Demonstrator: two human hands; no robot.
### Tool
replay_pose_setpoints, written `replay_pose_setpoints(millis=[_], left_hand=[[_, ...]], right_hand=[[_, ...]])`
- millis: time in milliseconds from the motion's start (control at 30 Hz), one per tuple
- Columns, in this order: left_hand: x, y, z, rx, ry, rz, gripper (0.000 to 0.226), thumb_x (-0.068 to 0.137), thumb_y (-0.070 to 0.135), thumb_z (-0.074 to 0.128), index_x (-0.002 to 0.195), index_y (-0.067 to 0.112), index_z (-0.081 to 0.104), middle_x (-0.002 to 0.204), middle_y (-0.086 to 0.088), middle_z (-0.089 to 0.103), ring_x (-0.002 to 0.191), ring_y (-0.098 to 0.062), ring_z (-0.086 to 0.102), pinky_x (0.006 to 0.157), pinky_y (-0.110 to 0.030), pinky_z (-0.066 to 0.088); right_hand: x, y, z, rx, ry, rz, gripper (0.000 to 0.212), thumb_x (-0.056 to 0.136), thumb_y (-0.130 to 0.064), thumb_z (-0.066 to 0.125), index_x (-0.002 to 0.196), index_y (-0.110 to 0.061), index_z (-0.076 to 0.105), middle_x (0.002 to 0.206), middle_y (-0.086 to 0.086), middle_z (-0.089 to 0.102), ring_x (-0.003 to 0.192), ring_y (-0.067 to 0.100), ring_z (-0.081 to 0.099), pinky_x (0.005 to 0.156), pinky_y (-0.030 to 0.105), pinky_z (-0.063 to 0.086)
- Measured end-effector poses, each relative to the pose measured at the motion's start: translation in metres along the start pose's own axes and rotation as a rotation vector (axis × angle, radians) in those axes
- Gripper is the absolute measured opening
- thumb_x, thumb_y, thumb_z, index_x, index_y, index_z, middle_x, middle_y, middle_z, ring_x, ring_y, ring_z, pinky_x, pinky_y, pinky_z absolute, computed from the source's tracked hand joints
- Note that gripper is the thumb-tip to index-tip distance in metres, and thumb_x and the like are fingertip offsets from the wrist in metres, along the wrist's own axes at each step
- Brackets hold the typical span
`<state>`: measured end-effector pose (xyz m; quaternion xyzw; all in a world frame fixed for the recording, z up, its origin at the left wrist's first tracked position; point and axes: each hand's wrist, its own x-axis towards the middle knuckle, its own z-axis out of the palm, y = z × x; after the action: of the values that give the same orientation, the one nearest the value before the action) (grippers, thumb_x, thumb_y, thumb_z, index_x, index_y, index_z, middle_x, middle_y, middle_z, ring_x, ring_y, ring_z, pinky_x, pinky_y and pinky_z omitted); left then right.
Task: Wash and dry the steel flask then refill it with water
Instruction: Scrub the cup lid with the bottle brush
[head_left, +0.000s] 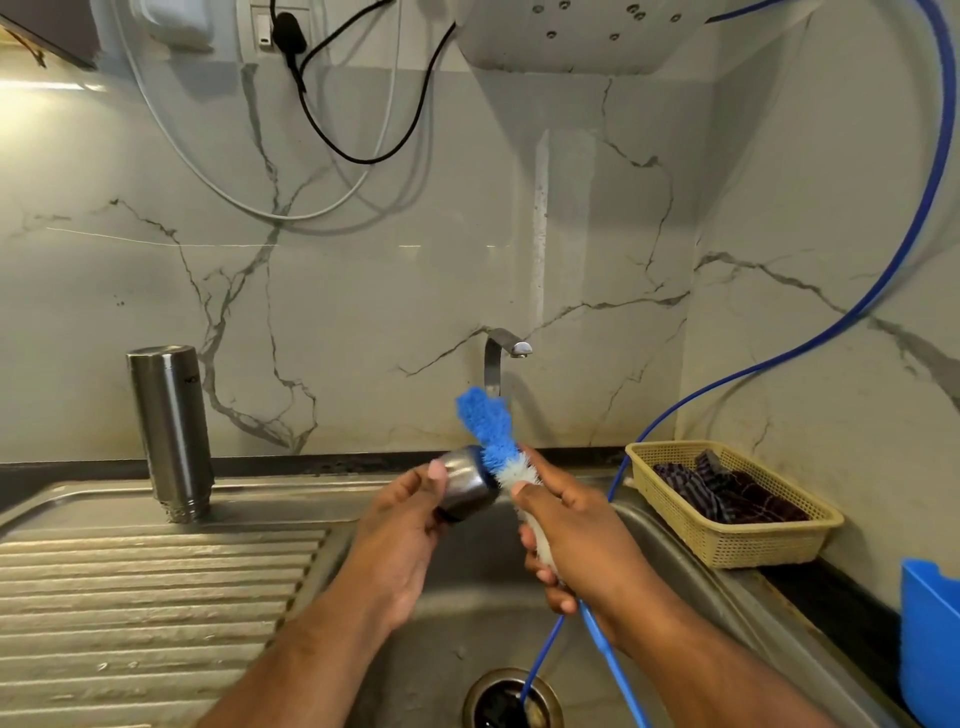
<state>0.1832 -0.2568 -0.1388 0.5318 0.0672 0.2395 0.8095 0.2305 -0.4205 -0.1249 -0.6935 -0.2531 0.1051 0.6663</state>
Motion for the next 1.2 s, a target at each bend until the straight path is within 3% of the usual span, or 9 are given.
replay_pose_setpoints(millis=[100, 200, 367, 567, 700, 800, 967, 1133, 1200], left_hand=[[-0.004, -0.011, 0.007, 0.299, -0.091, 0.105, 0.030, 0.095, 0.031, 0.061, 0.116, 0.012, 0.069, 0.107, -0.006, 0.077, 0.107, -0.021, 0.071, 0.095, -0.035, 0.053], [-0.001, -0.008, 0.002, 0.439, -0.013, 0.242, 0.020, 0.093, 0.028, 0.066, 0.111, 0.021, 0.070, 0.103, 0.002, 0.077, 0.103, -0.015, 0.071, 0.094, -0.037, 0.054], [0.003, -0.005, -0.006, 0.734, -0.048, 0.401, 0.013, 0.095, 0.015, 0.068, 0.105, 0.023, 0.068, 0.101, 0.009, 0.076, 0.099, -0.004, 0.070, 0.091, -0.029, 0.054], [0.016, -0.002, -0.022, 1.027, 0.147, 0.611, 0.016, 0.089, 0.018, 0.076, 0.089, 0.025, 0.062, 0.090, 0.011, 0.071, 0.087, -0.001, 0.066, 0.072, -0.023, 0.050], [0.016, -0.005, -0.023, 1.233, -0.137, 0.760, 0.021, 0.085, 0.002, 0.078, 0.093, 0.019, 0.067, 0.089, 0.012, 0.069, 0.084, 0.013, 0.063, 0.071, -0.002, 0.044], [0.017, -0.003, -0.019, 1.218, -0.234, 0.825, 0.029, 0.081, -0.018, 0.071, 0.092, 0.009, 0.069, 0.088, 0.004, 0.068, 0.084, 0.019, 0.061, 0.074, 0.004, 0.041], [0.023, 0.009, -0.035, 1.148, 0.054, 0.851, 0.025, 0.080, -0.013, 0.076, 0.087, 0.009, 0.068, 0.081, 0.005, 0.064, 0.083, 0.021, 0.058, 0.072, 0.005, 0.038], [0.020, 0.007, -0.030, 1.160, -0.256, 0.802, 0.039, 0.083, -0.008, 0.075, 0.089, 0.028, 0.061, 0.085, 0.011, 0.066, 0.083, 0.001, 0.065, 0.071, -0.006, 0.046], [0.018, 0.008, -0.028, 1.165, -0.245, 0.799, 0.037, 0.084, -0.006, 0.076, 0.086, 0.029, 0.061, 0.085, 0.015, 0.066, 0.084, 0.002, 0.066, 0.069, -0.006, 0.046]], right_hand=[[-0.001, -0.003, -0.005, -0.064, 0.009, -0.063, 0.048, 0.102, -0.036, 0.056, 0.135, -0.070, 0.044, 0.071, -0.006, 0.053, 0.054, 0.005, 0.042, 0.044, 0.021, 0.033], [-0.004, -0.006, 0.001, -0.205, -0.063, -0.141, 0.047, 0.101, -0.037, 0.057, 0.133, -0.069, 0.044, 0.064, -0.026, 0.051, 0.058, -0.007, 0.045, 0.057, 0.011, 0.034], [0.000, 0.000, -0.002, -0.179, 0.059, 0.003, 0.049, 0.105, -0.037, 0.049, 0.146, -0.059, 0.036, 0.073, 0.000, 0.056, 0.050, 0.009, 0.046, 0.040, 0.023, 0.039], [-0.010, -0.002, 0.002, -0.185, -0.014, 0.039, 0.055, 0.104, -0.036, 0.052, 0.150, -0.058, 0.032, 0.075, 0.001, 0.059, 0.048, 0.009, 0.049, 0.042, 0.025, 0.045], [-0.002, -0.004, -0.002, -0.250, 0.065, 0.013, 0.053, 0.104, -0.037, 0.052, 0.150, -0.056, 0.035, 0.094, -0.008, 0.054, 0.039, 0.002, 0.044, 0.038, 0.021, 0.039], [-0.002, -0.004, -0.011, -0.242, 0.090, 0.031, 0.052, 0.103, -0.037, 0.053, 0.149, -0.055, 0.039, 0.082, -0.004, 0.057, 0.038, 0.005, 0.043, 0.037, 0.021, 0.037], [-0.012, -0.007, -0.005, -0.209, 0.019, 0.083, 0.050, 0.104, -0.038, 0.052, 0.148, -0.055, 0.040, 0.083, 0.002, 0.059, 0.037, 0.005, 0.042, 0.036, 0.020, 0.036], [0.002, -0.006, -0.020, -0.176, 0.029, 0.107, 0.049, 0.102, -0.030, 0.052, 0.144, -0.054, 0.047, 0.070, 0.003, 0.051, 0.040, 0.012, 0.036, 0.037, 0.020, 0.032], [0.002, -0.007, -0.025, -0.099, -0.020, 0.146, 0.044, 0.102, -0.028, 0.052, 0.138, -0.051, 0.055, 0.067, 0.004, 0.051, 0.041, 0.013, 0.037, 0.038, 0.020, 0.032]])
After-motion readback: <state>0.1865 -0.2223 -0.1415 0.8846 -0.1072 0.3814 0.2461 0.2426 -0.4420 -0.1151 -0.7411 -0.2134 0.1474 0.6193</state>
